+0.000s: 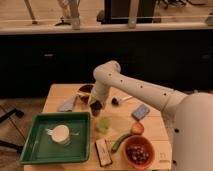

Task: Stack cups on top of each other

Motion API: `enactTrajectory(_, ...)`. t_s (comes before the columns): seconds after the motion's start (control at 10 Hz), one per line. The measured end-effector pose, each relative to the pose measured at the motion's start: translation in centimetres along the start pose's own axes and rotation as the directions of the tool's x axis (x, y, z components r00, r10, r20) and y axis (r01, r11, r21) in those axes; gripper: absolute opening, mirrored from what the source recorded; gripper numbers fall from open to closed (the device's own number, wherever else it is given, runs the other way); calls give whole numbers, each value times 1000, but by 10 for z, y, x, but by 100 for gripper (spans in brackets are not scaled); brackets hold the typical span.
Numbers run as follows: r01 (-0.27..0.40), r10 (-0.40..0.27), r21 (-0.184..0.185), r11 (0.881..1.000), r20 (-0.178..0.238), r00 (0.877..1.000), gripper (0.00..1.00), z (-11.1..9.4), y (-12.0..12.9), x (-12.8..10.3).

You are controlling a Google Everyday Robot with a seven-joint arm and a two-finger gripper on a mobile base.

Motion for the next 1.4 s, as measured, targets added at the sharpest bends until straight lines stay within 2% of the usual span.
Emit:
enactTrajectory(0.2, -13, 13, -21, 1000, 5, 1000, 0, -6, 6, 0)
enactTrajectory(0.5, -24, 25, -59, 998, 12, 1000, 0, -17, 1, -3)
enactTrajectory(1.4, -27, 28, -103, 994, 8, 1000, 0, -38, -9, -21)
